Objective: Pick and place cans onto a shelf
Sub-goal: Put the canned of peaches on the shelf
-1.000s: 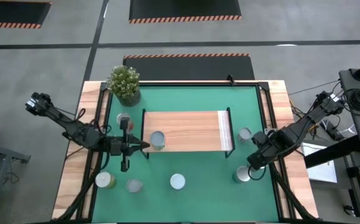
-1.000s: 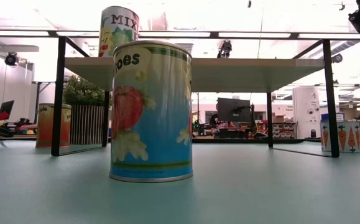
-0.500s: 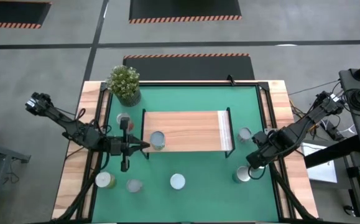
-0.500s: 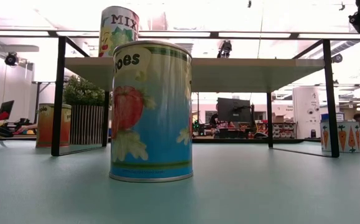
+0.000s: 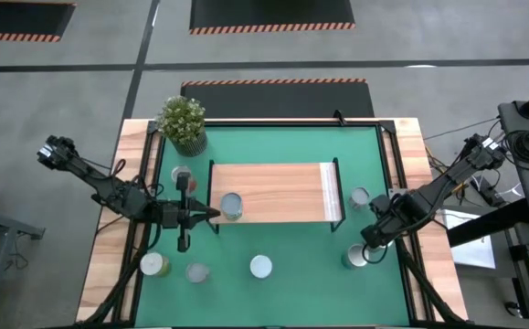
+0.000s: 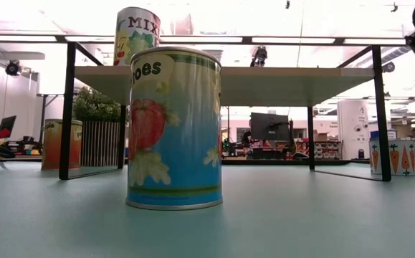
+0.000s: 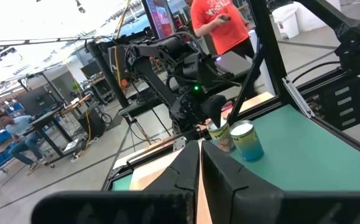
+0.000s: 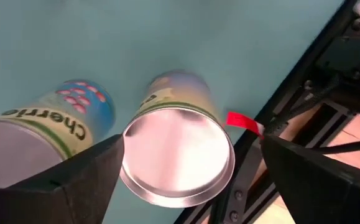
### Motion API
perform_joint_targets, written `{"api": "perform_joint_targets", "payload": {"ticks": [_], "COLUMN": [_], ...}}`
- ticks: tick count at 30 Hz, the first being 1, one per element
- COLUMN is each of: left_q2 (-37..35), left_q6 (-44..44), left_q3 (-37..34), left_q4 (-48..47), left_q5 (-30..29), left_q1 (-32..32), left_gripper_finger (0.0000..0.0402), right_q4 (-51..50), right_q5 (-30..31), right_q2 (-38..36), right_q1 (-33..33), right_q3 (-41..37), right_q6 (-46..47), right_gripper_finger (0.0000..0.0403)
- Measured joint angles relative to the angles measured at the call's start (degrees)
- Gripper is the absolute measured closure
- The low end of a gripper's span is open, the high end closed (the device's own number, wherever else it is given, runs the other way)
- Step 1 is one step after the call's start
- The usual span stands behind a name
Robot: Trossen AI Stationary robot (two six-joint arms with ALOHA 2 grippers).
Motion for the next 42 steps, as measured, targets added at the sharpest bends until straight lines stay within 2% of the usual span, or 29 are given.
{"api": "perform_joint_targets", "payload": {"ticks": [19,25,34,42], "left_q2": [0.00,0.00,0.00,0.00], "left_q6": [0.00,-0.02,-0.02,-0.42], "left_q3": [0.00,-0.02,-0.04,-0.04], "left_q4": [-0.13,-0.43,-0.59,-0.58], "left_q5": [0.00,0.00,0.00,0.00], "left_q1": [0.00,0.00,0.00,-0.01], "left_gripper_finger": [0.0402,0.0402,0.0402,0.0402], "right_q4": [0.32,3.41,2.13,-0.26], "right_q5": [-1.60,-1.55,-1.82,-1.50], "right_q2": [-0.97,-0.81,0.35,0.42], "right_q1": [0.04,0.78,1.99,1.99], "right_q3": [1.14,0.25,-0.87,1.58], "right_q6": [2.61,3.84,5.29,5.36], "right_gripper_finger": [0.0033,0.0033,0.0033,0.0033]}}
